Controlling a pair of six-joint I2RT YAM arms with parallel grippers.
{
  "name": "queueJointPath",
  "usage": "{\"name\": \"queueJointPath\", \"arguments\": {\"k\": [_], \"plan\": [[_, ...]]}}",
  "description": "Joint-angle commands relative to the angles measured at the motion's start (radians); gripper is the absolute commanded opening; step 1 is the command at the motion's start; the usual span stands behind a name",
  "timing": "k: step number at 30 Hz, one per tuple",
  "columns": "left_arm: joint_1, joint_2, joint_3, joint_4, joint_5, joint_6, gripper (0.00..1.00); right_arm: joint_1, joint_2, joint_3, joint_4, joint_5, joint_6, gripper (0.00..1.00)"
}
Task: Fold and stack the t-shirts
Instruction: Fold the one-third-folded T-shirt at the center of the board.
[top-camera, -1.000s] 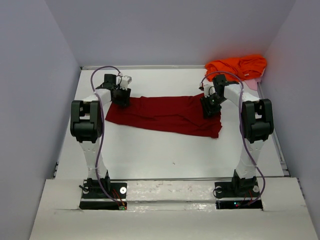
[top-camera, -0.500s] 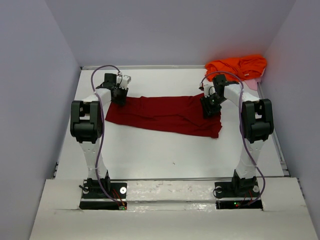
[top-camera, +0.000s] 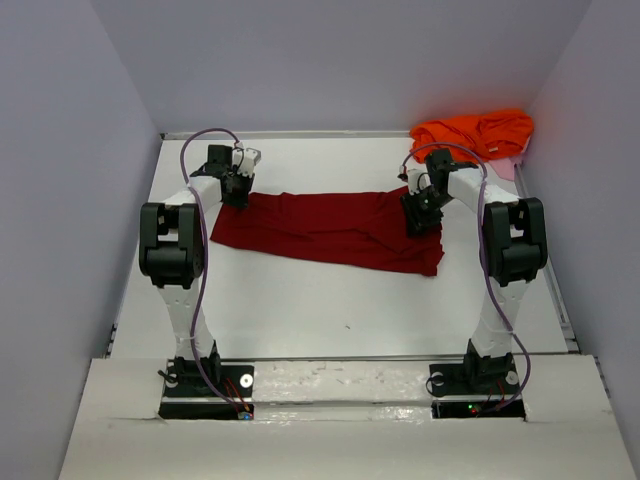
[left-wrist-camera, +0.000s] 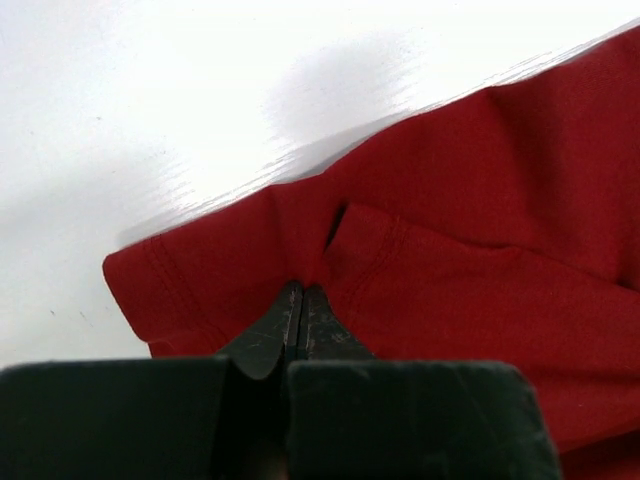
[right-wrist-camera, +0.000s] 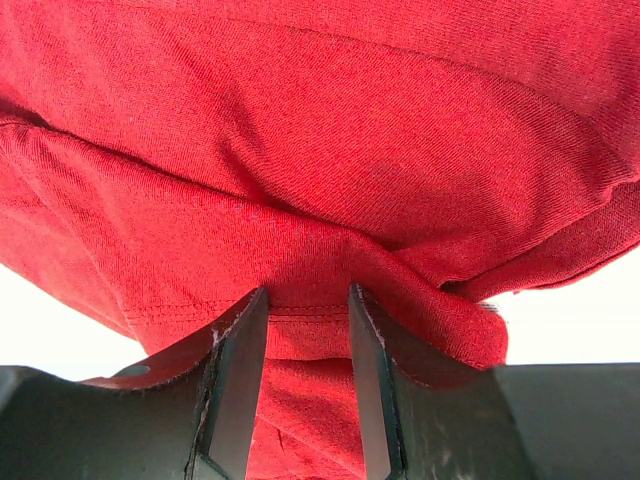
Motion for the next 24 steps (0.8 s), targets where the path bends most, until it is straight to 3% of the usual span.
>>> {"name": "queueJointPath", "arguments": {"k": [1,8,13,24], "plan": [[-0.004,-0.075,0.030,-0.026,0.000,0.011,0.00,0.001,-0.007,-0.002,0.006,0.010,-0.016,0.44],[-0.004,-0.157,-0.017,-0.153,0.034,0.065,0.00,0.001,-0.013,-0.001,0.006,0.009,-0.016,0.44],[-0.004,-0.245,-0.095,-0.100,-0.042,0.091,0.00,0.001,-0.012,0.001,0.006,0.000,-0.015,0.44],[-0.004,-0.158,-0.003,-0.058,-0.085,0.036,0.00,0.001,-0.027,-0.006,0.006,0.000,-0.016,0.44]]}}
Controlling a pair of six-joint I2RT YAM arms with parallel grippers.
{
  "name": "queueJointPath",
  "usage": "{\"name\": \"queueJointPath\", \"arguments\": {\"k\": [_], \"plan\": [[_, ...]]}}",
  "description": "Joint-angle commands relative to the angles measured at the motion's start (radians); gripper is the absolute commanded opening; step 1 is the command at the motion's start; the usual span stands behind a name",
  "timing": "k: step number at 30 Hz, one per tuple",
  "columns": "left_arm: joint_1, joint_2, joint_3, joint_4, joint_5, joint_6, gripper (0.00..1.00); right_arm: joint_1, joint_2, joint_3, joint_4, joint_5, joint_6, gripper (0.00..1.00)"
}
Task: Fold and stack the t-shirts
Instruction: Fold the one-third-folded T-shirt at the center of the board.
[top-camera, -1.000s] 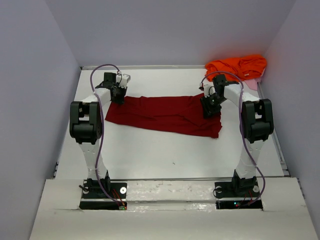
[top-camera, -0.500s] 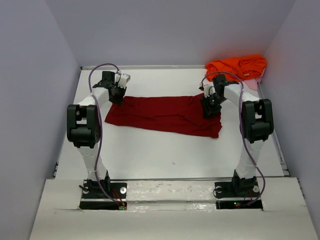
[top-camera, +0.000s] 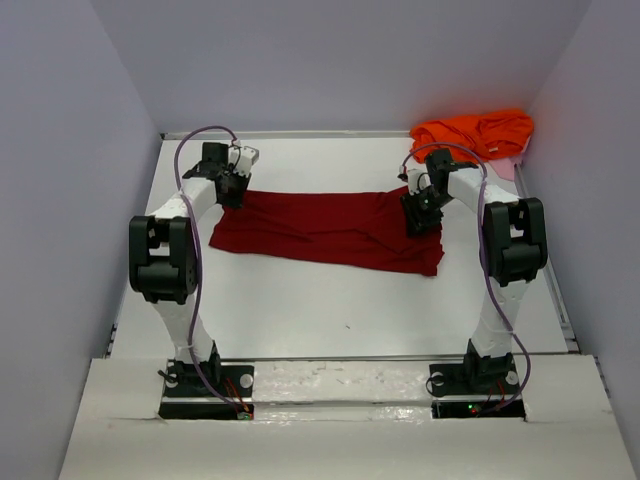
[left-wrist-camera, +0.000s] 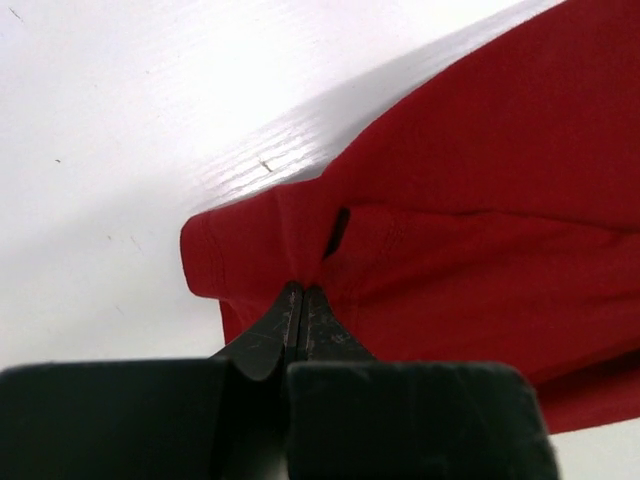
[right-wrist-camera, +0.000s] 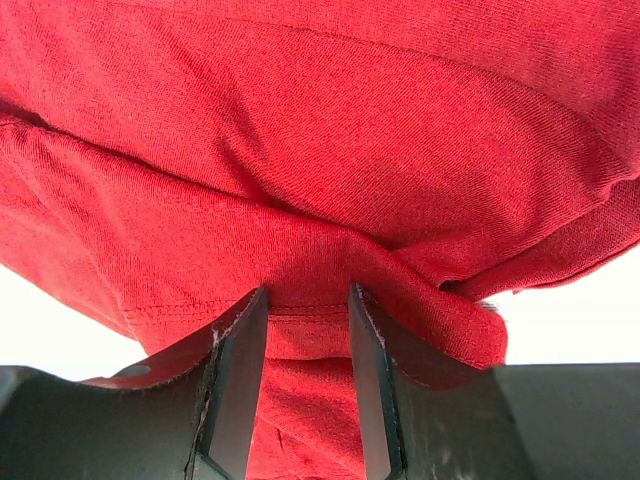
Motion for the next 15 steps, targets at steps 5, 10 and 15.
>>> {"name": "queueJointPath", "arguments": {"k": [5,10,15], "plan": [[0.003,0.010,0.064,0.011,-0.086,-0.001,0.00,0.001,-0.030,-0.002,0.006,-0.006,-0.015,0.44],[0.018,0.008,0.041,0.045,-0.190,-0.007,0.00,0.001,-0.030,-0.002,0.002,-0.012,-0.016,0.44],[0.032,0.013,0.056,0.067,-0.270,-0.038,0.09,0.001,-0.033,0.001,0.000,-0.021,-0.015,0.44]]}}
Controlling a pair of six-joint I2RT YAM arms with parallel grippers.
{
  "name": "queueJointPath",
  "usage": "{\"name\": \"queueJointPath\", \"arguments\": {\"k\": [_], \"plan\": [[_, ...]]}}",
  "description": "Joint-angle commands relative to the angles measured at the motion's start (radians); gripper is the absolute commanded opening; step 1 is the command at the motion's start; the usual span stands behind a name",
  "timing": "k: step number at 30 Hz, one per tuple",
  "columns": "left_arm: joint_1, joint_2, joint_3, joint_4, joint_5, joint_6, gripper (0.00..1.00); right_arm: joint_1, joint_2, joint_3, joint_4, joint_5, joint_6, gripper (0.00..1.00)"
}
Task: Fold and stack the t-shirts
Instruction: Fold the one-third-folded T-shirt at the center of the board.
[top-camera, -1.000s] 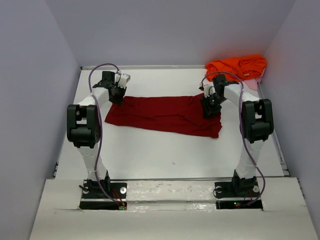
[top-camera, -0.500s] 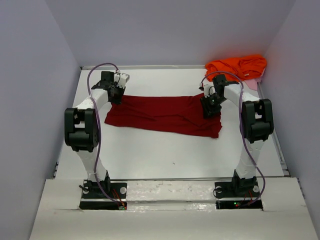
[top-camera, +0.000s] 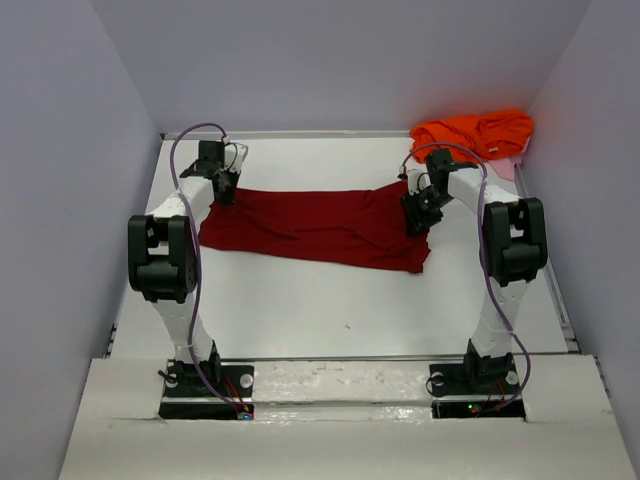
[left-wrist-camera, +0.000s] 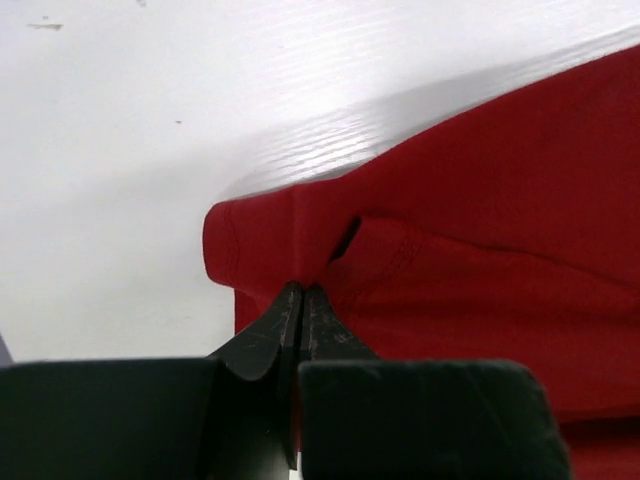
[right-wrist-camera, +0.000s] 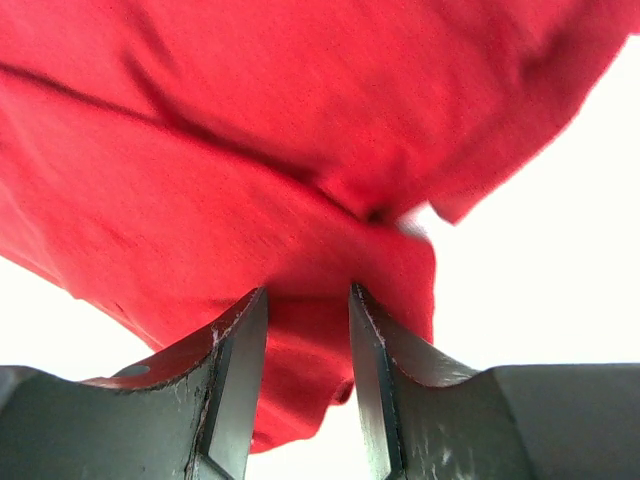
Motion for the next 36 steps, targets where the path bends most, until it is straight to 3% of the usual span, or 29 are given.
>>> {"name": "queueJointPath", "arguments": {"k": [1,3,4,6,9,19,27,32,36], "plan": [[0.017,0.000,0.054,0.033,-0.095,-0.021,0.16,0.001,-0.035,0.001,0.000,-0.017,-0.015,0.44],[0.017,0.017,0.068,0.016,-0.078,-0.033,0.29,0.001,-0.035,0.001,-0.002,-0.018,-0.016,0.44],[0.017,0.026,0.077,0.016,-0.059,-0.039,0.42,0.001,-0.033,0.001,-0.002,-0.018,-0.016,0.44],[0.017,0.034,0.088,0.011,-0.031,-0.059,0.51,0.001,-0.033,0.001,-0.002,-0.018,-0.015,0.44],[0.017,0.046,0.097,0.016,0.044,-0.073,0.56,0.001,-0.033,0.001,-0.003,-0.020,-0.015,0.44],[0.011,0.104,0.098,0.017,0.259,-0.085,0.55,0.001,-0.024,0.004,-0.002,-0.015,-0.016,0.44],[0.006,0.137,0.092,0.025,0.267,-0.065,0.54,0.001,-0.024,0.003,-0.002,-0.012,-0.016,0.44],[0.006,0.138,0.088,0.031,0.264,-0.060,0.47,0.001,-0.026,0.003,-0.002,-0.012,-0.016,0.44],[0.006,0.141,0.085,0.033,0.242,-0.056,0.32,0.001,-0.029,0.001,-0.002,-0.012,-0.016,0.44]]}}
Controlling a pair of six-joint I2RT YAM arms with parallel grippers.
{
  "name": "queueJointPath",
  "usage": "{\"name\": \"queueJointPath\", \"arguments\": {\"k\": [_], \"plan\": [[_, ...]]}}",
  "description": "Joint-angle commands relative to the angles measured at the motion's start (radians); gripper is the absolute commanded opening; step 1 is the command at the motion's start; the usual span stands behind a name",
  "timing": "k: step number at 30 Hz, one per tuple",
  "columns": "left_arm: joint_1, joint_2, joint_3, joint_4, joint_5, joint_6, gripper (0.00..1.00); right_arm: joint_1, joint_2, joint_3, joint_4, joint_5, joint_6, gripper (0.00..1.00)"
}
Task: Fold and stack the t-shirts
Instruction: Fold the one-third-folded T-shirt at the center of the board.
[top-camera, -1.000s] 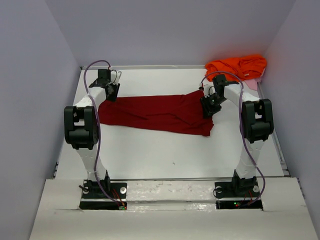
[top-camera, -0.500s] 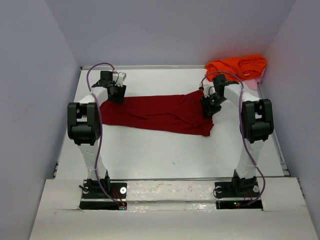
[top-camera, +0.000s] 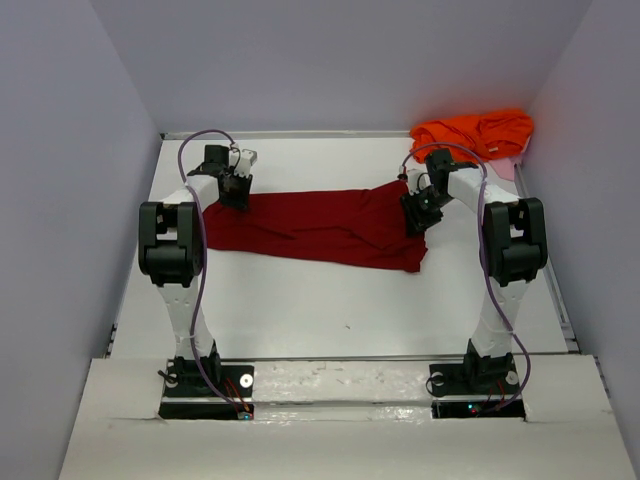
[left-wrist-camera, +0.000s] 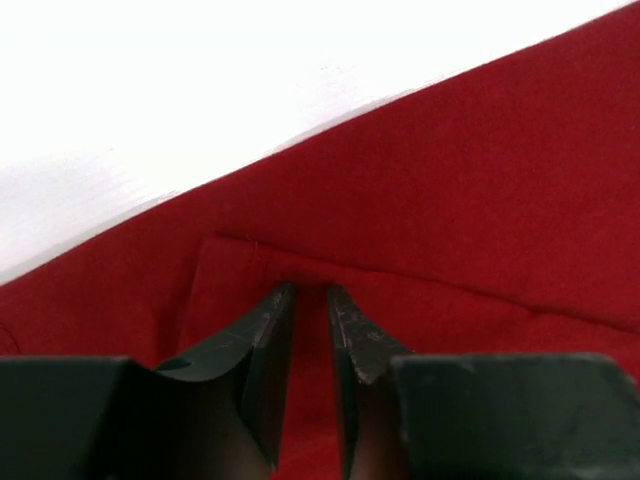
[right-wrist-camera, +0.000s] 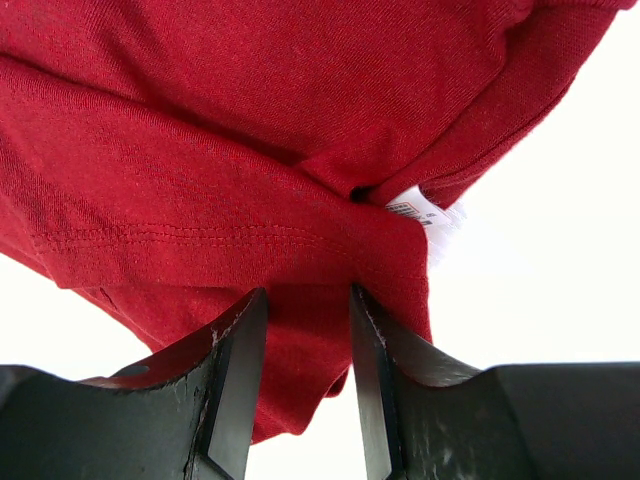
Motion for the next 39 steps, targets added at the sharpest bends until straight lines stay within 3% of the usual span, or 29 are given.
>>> {"name": "queueJointPath", "arguments": {"k": [1,5,16,18,19,23,29,39], "plan": [[-0.006,-0.013,0.023,0.018,-0.008,0.012,0.23,0.001,-0.030,0.002,-0.001,-0.010,-0.015,0.44],[-0.007,-0.016,0.017,0.020,-0.011,0.013,0.00,0.001,-0.030,0.001,0.001,-0.007,-0.015,0.44],[-0.009,-0.100,-0.026,0.069,-0.112,0.025,0.00,0.001,-0.033,0.001,-0.001,-0.012,-0.015,0.44],[-0.009,-0.087,-0.020,0.058,-0.121,0.029,0.07,0.001,-0.035,0.001,-0.002,-0.013,-0.013,0.44],[-0.009,-0.080,-0.018,0.057,-0.127,0.029,0.22,0.001,-0.035,-0.001,-0.002,-0.014,-0.013,0.44],[-0.009,-0.057,-0.023,0.066,-0.130,0.030,0.44,0.001,-0.039,-0.002,-0.001,-0.014,-0.013,0.44],[-0.009,-0.017,-0.009,0.068,-0.144,0.035,0.47,0.001,-0.042,-0.001,-0.002,-0.017,-0.015,0.44],[-0.009,0.013,0.002,0.068,-0.162,0.045,0.45,0.001,-0.050,-0.002,-0.002,-0.023,-0.015,0.44]]}}
